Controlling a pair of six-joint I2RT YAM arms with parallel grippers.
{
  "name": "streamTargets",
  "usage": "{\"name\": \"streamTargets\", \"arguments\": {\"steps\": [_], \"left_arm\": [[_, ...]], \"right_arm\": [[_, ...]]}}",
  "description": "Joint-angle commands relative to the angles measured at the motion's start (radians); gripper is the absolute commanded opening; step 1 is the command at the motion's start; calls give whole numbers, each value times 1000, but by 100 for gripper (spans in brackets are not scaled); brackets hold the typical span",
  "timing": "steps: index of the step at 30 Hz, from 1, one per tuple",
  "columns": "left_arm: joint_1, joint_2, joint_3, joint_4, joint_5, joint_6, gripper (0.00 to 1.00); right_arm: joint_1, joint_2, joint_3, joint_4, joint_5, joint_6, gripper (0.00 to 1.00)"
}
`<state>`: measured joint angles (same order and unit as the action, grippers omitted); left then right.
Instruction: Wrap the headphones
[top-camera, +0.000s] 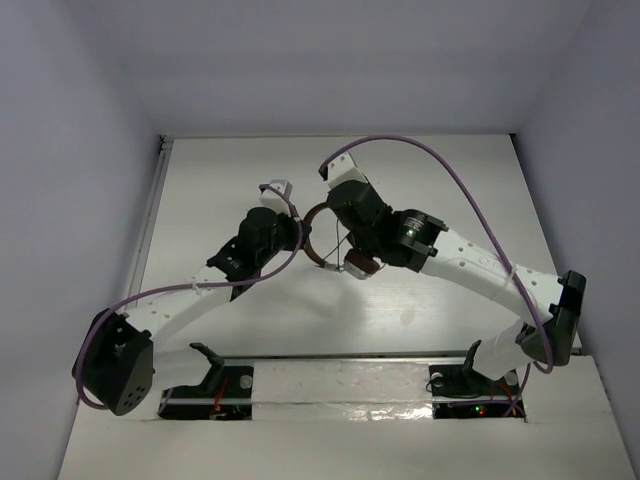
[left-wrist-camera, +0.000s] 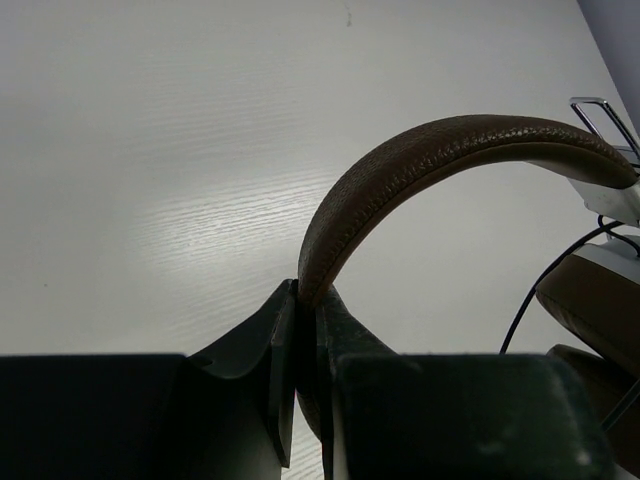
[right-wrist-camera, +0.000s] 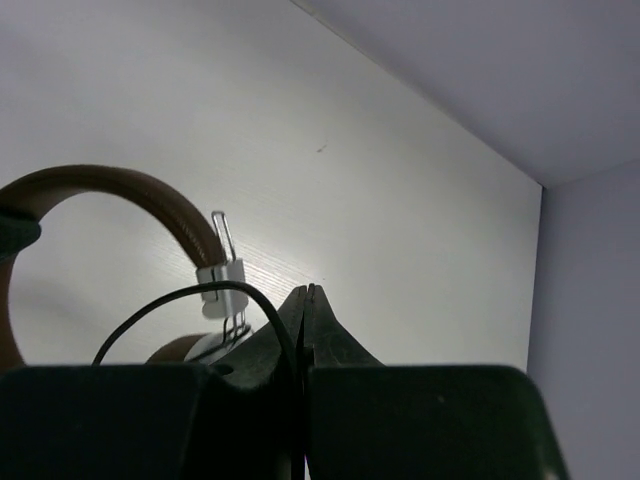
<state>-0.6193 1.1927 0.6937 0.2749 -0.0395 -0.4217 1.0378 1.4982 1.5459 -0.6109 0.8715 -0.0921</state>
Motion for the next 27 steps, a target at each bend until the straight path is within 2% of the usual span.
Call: {"name": "streamTargets", "arguments": {"steps": [1,16,27], "left_arm": [[-19,-35,4,121,108,38,0],[3,-91,-10,204,259,-29,0],[90,-117,3,300,446,-161,0]], "right_arm": [[-19,-32,-20,65,52,-43,0],[-116,-165,-193,169,63,126,1],[-134,-291,-323,299,-181,281,4]]}}
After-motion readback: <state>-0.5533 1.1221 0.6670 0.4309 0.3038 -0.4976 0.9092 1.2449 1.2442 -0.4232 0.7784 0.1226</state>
